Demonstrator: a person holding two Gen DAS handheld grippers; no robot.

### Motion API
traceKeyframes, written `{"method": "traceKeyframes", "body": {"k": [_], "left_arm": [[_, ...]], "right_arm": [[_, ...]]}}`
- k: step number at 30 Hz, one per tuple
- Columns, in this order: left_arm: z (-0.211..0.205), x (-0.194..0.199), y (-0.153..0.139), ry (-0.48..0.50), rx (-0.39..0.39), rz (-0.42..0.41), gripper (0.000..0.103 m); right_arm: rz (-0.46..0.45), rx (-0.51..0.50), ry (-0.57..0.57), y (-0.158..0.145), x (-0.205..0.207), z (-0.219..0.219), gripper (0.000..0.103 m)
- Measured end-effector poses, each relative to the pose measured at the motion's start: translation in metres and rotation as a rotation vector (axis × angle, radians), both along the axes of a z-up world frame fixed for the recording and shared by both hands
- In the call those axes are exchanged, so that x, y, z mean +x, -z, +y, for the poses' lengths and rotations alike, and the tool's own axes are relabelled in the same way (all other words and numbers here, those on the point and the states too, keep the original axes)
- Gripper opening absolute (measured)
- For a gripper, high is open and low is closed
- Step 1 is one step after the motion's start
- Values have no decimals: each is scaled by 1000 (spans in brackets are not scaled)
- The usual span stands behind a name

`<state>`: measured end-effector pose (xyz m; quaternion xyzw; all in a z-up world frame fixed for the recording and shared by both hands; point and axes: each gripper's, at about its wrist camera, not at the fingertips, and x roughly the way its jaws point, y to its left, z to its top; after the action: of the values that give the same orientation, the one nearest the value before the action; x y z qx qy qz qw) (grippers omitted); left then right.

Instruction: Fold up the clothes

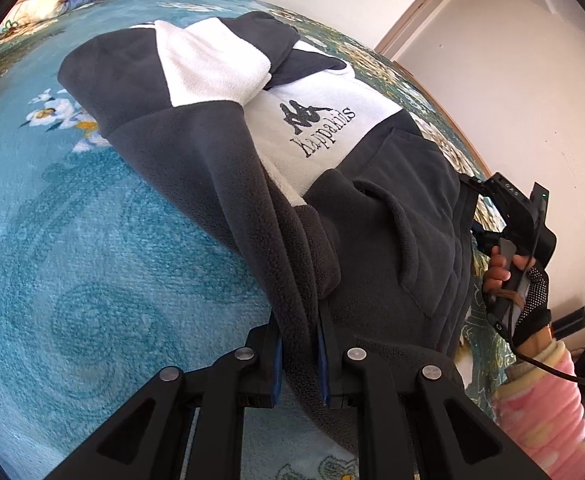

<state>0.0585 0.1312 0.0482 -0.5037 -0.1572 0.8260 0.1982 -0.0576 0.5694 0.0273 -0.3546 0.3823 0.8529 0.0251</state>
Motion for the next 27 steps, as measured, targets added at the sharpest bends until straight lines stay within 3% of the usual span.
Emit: {"method": "traceKeyframes", "body": {"k": [1,2,3,9,12,14,19,23,27], "left_arm": [[-2,1,-2,-1,9,1,14],[-4,2,-6,-4,20,3,14],[-7,3,-10,-10,22,7,14],[-44,23,-48,-75,-4,89,13],[-73,39,-57,-113,-12,95,13],[-93,50,-58,-139,-17,85,13],[-141,90,-59,-152,-45,77,12],[-173,118,-54,-140,-77,70,12],[-186,120,-37,-159,-31,13,12]], "right_arm": [[-9,-8,2,0,1,-2,53],[-26,-11,4,0,3,-5,29],[-43,-14,6,1,5,-7,16],[43,-57,20,-20,63,-17,14],[110,-4,2,-36,115,-42,14],[141,37,-8,-43,152,-60,14],[176,-17,-68,-44,262,-102,13],[179,48,-174,-50,343,-150,13],[130,121,-216,-47,360,-170,13]]}}
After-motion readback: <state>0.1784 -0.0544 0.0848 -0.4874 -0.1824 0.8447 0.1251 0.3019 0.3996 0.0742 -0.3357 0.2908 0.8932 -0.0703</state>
